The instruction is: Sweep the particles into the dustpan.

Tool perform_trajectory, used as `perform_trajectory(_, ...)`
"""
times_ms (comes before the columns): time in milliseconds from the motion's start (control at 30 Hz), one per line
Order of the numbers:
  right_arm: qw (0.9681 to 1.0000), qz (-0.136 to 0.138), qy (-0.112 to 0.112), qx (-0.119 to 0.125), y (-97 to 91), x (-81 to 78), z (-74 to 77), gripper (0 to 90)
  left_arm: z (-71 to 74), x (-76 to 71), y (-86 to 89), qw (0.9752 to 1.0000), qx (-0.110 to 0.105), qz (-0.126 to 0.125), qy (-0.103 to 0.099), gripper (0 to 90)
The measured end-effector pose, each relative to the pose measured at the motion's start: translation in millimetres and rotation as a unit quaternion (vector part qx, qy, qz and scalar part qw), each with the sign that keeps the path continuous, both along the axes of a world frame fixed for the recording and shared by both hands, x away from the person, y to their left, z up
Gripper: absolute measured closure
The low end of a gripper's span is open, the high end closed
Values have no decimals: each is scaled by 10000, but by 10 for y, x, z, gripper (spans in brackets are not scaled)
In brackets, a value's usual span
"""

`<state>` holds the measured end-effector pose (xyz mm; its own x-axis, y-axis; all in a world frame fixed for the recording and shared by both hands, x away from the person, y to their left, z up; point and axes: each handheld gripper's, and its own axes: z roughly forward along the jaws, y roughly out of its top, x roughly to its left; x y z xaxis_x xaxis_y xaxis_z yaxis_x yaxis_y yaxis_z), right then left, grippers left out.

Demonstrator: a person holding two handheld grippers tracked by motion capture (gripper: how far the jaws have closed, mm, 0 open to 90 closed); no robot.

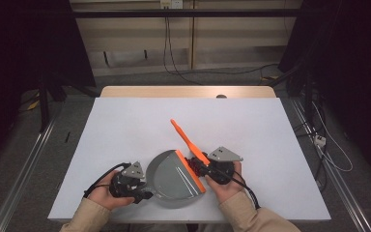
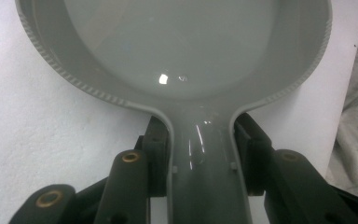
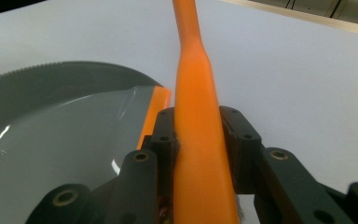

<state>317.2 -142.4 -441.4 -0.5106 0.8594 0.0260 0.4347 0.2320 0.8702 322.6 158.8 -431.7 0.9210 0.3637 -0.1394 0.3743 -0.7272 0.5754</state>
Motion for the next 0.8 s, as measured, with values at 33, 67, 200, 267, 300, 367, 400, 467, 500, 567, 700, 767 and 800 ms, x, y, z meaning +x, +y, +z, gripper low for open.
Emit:
perform_trajectory(33,10000,5,4,54,13,-3,-1,696,0,0,-2,10000,7,2,-2,631)
perform_trajectory(67,10000,19,21,74,25,-6,-4,696,1,2,-2,10000,1,5,-1,632)
perform_trajectory(200,9997,-12,45,258,78,-30,-14,696,-3,4,-11,10000,9,4,12,632)
perform_trajectory(267,9996,20,49,268,116,-49,-19,695,-3,5,-15,10000,5,16,12,632)
perform_trajectory(300,9996,26,36,262,128,-56,-21,695,-4,5,-18,10000,8,15,15,632)
perform_trajectory(367,9996,8,21,290,157,-68,-28,694,-6,8,-22,10000,1,16,20,632)
perform_trajectory(400,9994,15,41,331,173,-75,-31,694,-7,9,-23,10000,-2,17,21,632)
perform_trajectory(467,9992,-22,32,404,193,-85,-34,693,-6,9,-23,10000,-6,26,36,632)
perform_trajectory(500,9991,-19,46,430,204,-89,-35,693,-6,10,-25,10000,-2,25,29,632)
perform_trajectory(567,9988,-47,26,485,226,-98,-39,693,-5,9,-26,10000,-4,30,30,632)
perform_trajectory(700,9984,-80,10,551,276,-119,-46,693,-5,9,-24,10000,-17,48,48,632)
perform_trajectory(767,9982,-94,5,590,293,-123,-47,692,-4,9,-23,10000,-13,49,46,632)
perform_trajectory(800,9980,-107,-6,617,308,-126,-46,692,-8,5,-27,9999,-58,84,63,632)
